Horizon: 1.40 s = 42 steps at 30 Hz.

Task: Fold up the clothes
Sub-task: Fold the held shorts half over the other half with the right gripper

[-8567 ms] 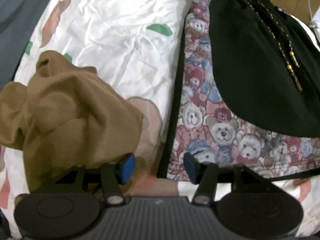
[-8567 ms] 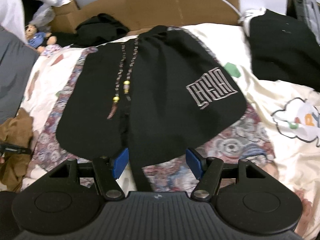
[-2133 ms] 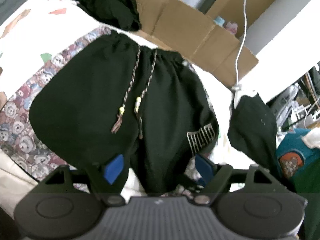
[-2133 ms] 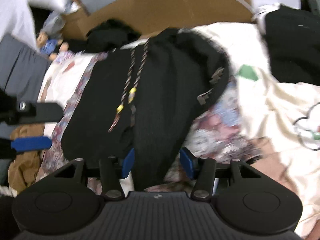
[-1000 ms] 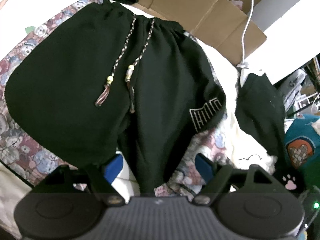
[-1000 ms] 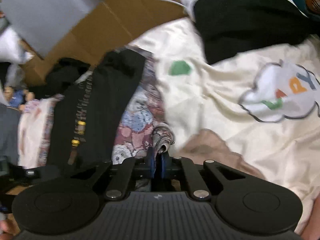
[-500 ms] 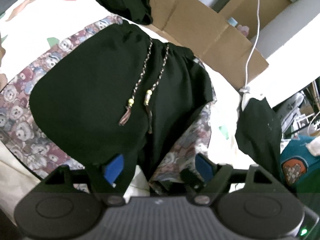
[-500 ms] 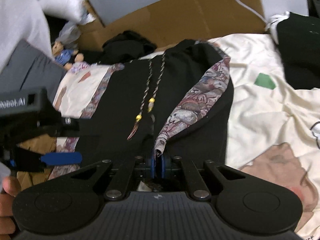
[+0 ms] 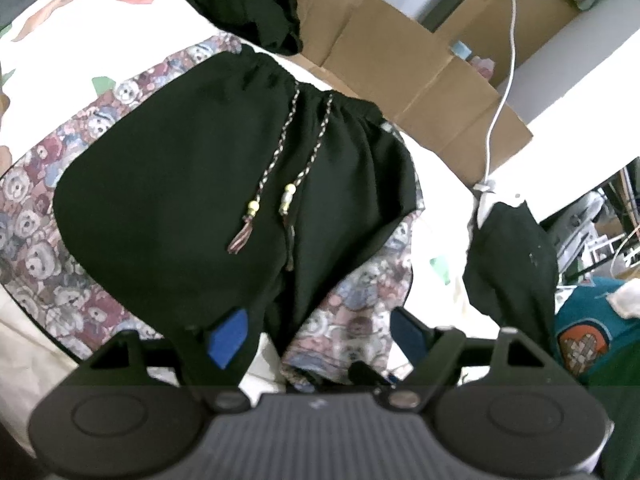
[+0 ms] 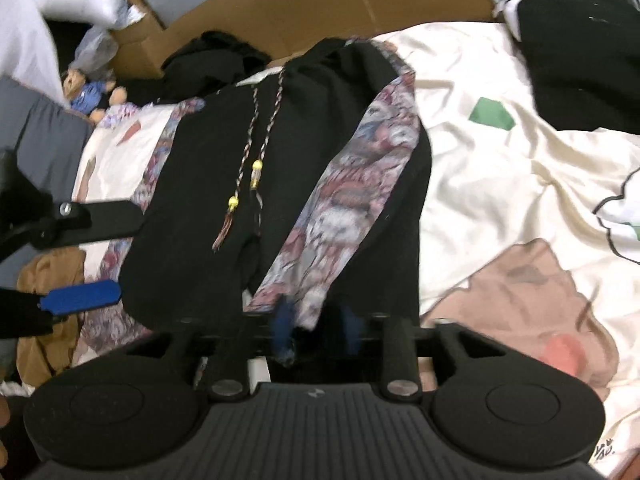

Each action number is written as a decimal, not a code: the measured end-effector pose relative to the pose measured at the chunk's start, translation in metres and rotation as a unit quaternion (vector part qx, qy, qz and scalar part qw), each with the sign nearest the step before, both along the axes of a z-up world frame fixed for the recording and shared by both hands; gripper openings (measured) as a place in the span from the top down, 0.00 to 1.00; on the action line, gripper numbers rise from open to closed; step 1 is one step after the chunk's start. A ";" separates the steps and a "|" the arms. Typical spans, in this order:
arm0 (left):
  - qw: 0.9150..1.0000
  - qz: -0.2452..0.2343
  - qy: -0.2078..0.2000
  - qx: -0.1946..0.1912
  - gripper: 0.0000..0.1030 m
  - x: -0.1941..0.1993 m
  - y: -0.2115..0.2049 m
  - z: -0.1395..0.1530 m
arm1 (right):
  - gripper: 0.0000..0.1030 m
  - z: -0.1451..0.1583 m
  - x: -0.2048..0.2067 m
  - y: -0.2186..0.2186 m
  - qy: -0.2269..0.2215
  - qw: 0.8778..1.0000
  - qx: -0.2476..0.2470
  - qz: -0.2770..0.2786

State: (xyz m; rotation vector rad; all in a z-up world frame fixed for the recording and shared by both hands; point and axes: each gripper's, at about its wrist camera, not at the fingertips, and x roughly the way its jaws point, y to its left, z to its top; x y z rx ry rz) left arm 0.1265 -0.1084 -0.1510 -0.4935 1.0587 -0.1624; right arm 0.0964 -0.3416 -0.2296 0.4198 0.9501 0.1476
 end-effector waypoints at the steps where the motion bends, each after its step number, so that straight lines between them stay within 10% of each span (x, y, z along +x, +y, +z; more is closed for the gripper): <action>1: 1.000 0.000 -0.001 0.000 0.21 0.000 0.000 0.001 | 0.53 0.002 -0.001 -0.002 -0.005 1.000 0.008 -0.001; 19: 1.000 0.001 0.000 0.003 0.21 0.003 0.005 0.000 | 0.49 -0.002 0.002 -0.036 0.001 0.995 0.046 -0.093; 42: 0.999 0.016 0.026 -0.010 0.21 0.009 0.020 -0.029 | 0.50 -0.011 -0.002 -0.026 -0.018 0.997 0.036 -0.065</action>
